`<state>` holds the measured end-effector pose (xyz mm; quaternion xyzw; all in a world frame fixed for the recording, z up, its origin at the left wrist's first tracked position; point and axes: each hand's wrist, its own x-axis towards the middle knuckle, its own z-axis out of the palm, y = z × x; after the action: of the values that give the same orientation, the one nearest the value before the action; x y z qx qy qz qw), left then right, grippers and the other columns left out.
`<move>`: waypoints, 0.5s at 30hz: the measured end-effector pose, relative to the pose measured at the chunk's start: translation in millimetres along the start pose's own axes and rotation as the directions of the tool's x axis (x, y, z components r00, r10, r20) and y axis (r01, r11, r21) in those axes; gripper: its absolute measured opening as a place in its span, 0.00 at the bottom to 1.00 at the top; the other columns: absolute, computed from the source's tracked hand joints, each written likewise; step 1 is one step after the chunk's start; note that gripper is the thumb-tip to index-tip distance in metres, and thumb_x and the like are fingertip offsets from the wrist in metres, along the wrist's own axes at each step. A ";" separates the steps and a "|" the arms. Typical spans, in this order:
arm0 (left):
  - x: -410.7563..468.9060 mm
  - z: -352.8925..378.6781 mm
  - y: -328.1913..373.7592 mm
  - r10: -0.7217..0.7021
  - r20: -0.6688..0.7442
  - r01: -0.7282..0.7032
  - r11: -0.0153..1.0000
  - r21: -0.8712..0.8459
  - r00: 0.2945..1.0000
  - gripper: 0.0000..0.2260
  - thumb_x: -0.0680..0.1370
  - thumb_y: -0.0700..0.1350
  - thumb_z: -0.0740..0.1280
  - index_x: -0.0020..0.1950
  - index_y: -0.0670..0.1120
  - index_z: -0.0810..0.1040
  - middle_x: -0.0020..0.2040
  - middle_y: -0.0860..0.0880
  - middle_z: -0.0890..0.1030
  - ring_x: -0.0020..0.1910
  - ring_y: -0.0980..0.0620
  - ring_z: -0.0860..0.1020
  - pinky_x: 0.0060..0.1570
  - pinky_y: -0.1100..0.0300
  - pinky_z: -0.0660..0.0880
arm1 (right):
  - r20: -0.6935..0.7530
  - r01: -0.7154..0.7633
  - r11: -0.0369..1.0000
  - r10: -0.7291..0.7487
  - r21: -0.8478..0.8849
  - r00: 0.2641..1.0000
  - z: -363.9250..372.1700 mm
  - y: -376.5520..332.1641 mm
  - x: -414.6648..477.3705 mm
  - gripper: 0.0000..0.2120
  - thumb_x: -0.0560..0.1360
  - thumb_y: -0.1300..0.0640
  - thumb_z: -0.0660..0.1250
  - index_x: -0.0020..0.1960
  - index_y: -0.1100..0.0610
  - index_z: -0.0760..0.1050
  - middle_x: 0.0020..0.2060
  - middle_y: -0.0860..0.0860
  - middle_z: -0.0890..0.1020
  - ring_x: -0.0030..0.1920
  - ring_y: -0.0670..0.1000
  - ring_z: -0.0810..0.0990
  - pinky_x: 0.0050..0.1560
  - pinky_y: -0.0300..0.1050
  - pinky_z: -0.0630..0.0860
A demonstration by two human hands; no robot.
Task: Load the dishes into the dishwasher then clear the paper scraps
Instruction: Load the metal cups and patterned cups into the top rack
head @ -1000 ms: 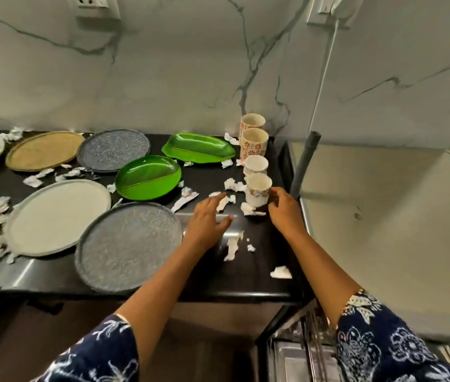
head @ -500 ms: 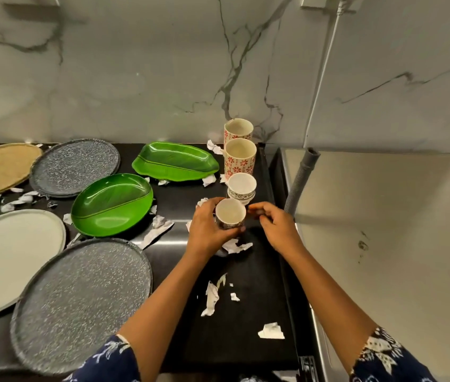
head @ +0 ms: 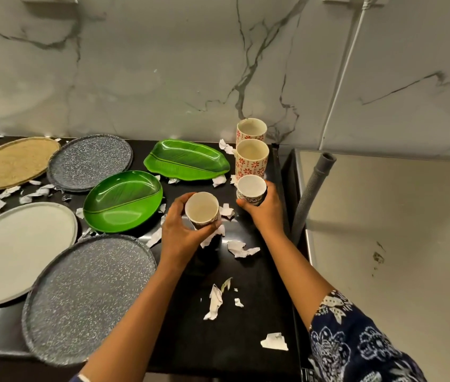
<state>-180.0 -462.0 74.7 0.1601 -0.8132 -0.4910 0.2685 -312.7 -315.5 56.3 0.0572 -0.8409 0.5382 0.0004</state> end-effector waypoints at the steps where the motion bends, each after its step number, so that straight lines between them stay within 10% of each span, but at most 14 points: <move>1: -2.9 -2.4 1.9 0.004 -0.002 -0.004 1.000 -0.007 1.000 0.31 0.60 0.52 0.80 0.60 0.51 0.74 0.55 0.55 0.78 0.52 0.63 0.75 0.50 0.72 0.70 | -0.010 0.010 1.000 -0.010 -0.004 1.000 0.8 -0.1 0.2 0.34 0.63 0.54 0.79 0.63 0.57 0.68 0.60 0.53 0.76 0.60 0.53 0.74 0.52 0.39 0.68; 15: -131.2 -63.6 56.4 0.162 0.056 -0.146 0.965 -0.216 0.985 0.30 0.63 0.53 0.78 0.61 0.55 0.72 0.56 0.63 0.77 0.55 0.60 0.77 0.55 0.61 0.75 | -0.115 0.305 0.945 -0.292 0.115 0.949 -77.0 -34.0 -192.0 0.37 0.61 0.54 0.80 0.63 0.56 0.66 0.59 0.51 0.73 0.57 0.46 0.72 0.55 0.28 0.70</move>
<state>-36.4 -412.3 111.7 0.0489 -0.7758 -0.5576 0.2914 -123.3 -241.5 107.5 0.1579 -0.7842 0.5883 0.1185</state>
